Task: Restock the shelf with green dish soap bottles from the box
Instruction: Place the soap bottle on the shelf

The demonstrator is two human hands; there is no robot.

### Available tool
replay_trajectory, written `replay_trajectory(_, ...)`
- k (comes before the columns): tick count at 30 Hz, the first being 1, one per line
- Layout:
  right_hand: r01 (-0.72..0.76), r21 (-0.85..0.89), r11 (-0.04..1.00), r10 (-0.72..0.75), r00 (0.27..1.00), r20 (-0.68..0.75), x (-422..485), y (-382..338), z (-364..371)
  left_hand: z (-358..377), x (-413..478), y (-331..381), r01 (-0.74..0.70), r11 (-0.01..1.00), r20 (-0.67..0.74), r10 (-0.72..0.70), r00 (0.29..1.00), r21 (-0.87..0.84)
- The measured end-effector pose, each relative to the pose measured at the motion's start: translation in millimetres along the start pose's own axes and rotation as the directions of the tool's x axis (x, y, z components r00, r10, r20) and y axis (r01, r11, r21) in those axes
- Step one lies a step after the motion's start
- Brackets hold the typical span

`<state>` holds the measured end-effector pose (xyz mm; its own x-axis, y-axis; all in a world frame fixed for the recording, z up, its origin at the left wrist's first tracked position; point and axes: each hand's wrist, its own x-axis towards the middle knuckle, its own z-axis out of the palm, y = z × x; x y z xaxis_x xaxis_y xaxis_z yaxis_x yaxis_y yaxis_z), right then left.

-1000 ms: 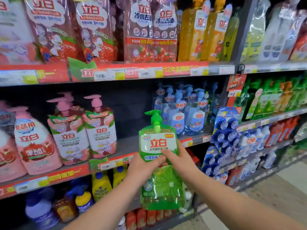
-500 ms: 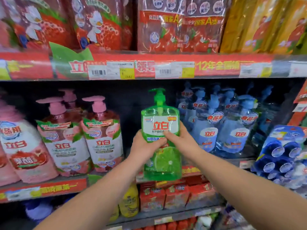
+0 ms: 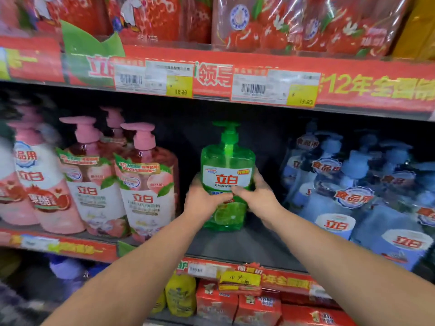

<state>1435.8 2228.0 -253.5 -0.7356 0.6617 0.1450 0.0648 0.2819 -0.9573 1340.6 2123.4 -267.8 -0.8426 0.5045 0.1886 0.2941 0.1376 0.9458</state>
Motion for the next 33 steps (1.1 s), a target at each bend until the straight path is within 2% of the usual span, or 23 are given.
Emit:
replay_trajectory(2,0.015,0.020,1.000,-0.015,1.000,-0.016,8,2,5,2,8,-2,0.010,0.999,-0.017,-0.011,1.000,-0.043)
replay_trajectory(7,0.026,-0.071,0.997,-0.029,0.999,-0.033,29,7,13,8,27,-4,-0.032,0.997,-0.056,0.028,0.998,-0.073)
replay_trajectory(15,-0.013,-0.057,0.998,0.015,1.000,0.028,48,10,14,15,48,-19,-0.036,0.999,-0.079,0.034,0.996,-0.024)
replay_trajectory(23,-0.084,-0.091,0.992,0.089,0.995,0.049,47,4,12,13,53,-19,0.037,0.998,-0.050,-0.035,0.998,0.047)
replay_trajectory(29,-0.107,-0.311,0.944,0.129,0.990,0.051,35,-13,9,16,46,-11,0.115,0.976,-0.118,-0.094,0.988,0.185)
replay_trajectory(31,-0.080,-0.461,0.884,0.133,0.988,0.084,27,-15,3,15,33,-7,0.127,0.941,-0.133,-0.089,0.987,0.312)
replay_trajectory(33,-0.020,-0.624,0.781,0.126,0.984,0.127,14,-16,-5,11,15,-1,0.084,0.878,-0.078,-0.054,0.996,0.471)
